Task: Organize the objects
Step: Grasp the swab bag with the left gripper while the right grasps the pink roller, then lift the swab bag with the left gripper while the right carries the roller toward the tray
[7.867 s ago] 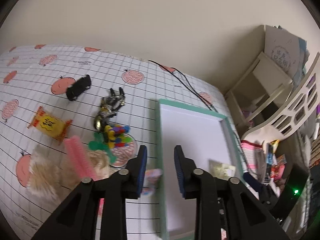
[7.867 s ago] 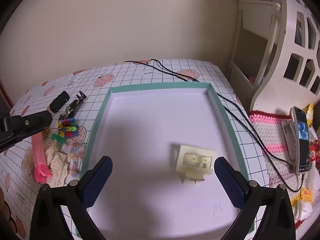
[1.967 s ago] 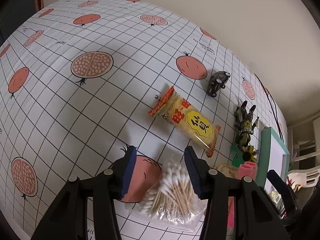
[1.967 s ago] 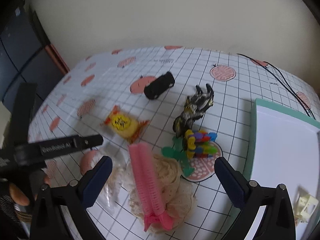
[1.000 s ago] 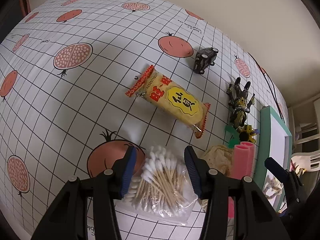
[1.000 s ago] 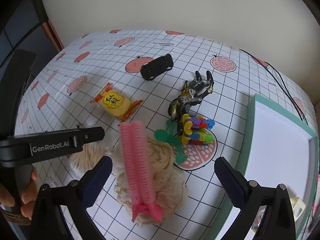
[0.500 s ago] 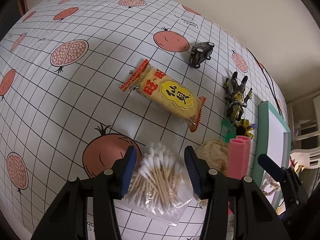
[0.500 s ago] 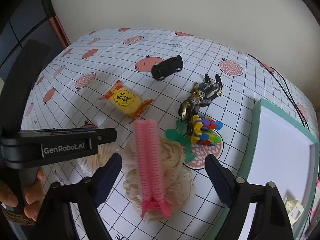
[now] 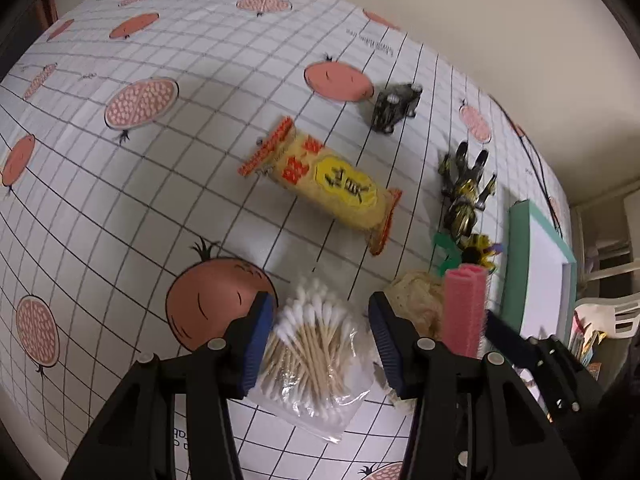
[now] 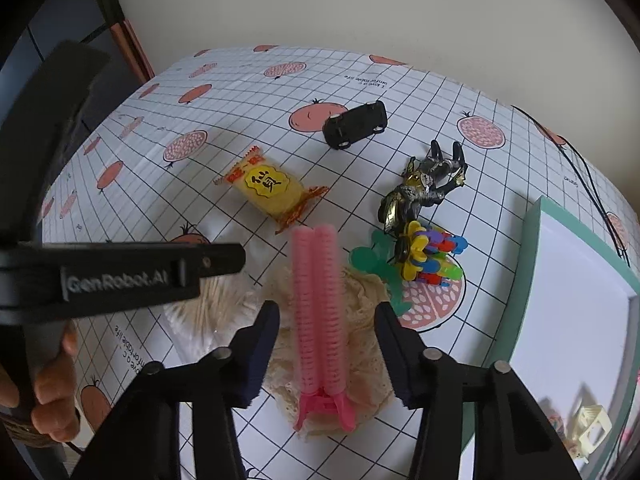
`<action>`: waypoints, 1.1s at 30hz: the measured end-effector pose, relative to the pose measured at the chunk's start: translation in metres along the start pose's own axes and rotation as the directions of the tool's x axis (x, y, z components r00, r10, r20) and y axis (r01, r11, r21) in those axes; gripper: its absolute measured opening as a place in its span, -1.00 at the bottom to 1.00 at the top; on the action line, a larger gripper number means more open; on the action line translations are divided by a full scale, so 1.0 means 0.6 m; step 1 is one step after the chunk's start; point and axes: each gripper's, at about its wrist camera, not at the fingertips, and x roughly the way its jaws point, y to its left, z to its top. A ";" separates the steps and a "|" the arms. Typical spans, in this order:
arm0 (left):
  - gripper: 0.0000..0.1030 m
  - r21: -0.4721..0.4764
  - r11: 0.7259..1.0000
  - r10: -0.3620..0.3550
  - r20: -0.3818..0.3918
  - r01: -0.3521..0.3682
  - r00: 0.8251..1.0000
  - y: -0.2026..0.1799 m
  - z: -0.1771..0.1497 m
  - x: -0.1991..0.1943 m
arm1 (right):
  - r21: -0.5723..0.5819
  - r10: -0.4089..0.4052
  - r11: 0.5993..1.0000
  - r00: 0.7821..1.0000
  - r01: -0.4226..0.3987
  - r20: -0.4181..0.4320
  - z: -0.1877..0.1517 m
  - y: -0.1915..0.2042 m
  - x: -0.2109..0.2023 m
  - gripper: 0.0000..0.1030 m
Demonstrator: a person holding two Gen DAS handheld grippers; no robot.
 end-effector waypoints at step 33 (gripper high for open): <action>-0.34 0.110 0.992 0.059 -0.045 -0.054 0.997 -0.015 -0.005 0.014 | 0.022 0.036 0.999 0.999 -0.036 0.025 0.006 -0.018 -0.033 -0.44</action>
